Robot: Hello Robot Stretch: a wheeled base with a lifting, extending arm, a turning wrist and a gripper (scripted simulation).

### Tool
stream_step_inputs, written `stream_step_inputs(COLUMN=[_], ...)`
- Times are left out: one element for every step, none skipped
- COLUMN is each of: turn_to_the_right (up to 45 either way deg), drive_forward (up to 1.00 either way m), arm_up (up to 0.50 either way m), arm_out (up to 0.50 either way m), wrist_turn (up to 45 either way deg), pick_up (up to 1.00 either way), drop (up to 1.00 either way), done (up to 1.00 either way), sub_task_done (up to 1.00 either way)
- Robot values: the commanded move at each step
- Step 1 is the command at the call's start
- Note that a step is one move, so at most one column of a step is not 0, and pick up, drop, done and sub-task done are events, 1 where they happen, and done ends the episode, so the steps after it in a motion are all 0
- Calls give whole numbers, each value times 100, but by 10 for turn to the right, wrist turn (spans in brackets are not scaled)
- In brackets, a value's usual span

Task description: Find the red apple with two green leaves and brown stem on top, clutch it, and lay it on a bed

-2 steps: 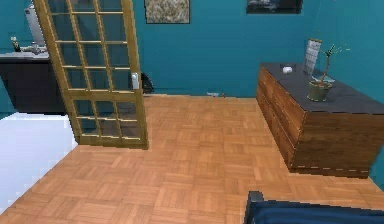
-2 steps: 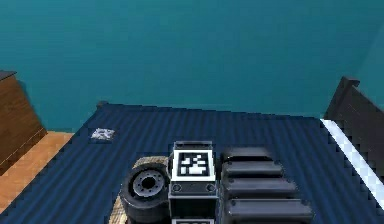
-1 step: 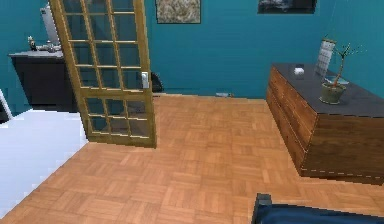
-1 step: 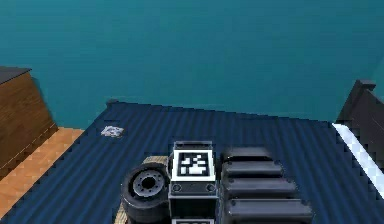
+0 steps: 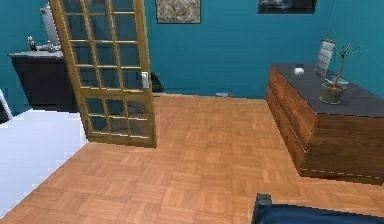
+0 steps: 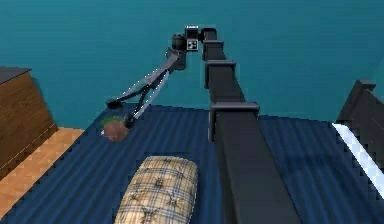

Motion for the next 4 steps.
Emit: stream_step_inputs(turn_to_the_right=[0,0,0,0], drive_forward=[0,0,0,0], arm_up=[0,0,0,-30], arm_out=[0,0,0,0], wrist_turn=[450,450,330,0], pick_up=[0,0,0,0], drop=[0,0,0,0], done=[0,0,0,0], sub_task_done=[0,0,0,0])
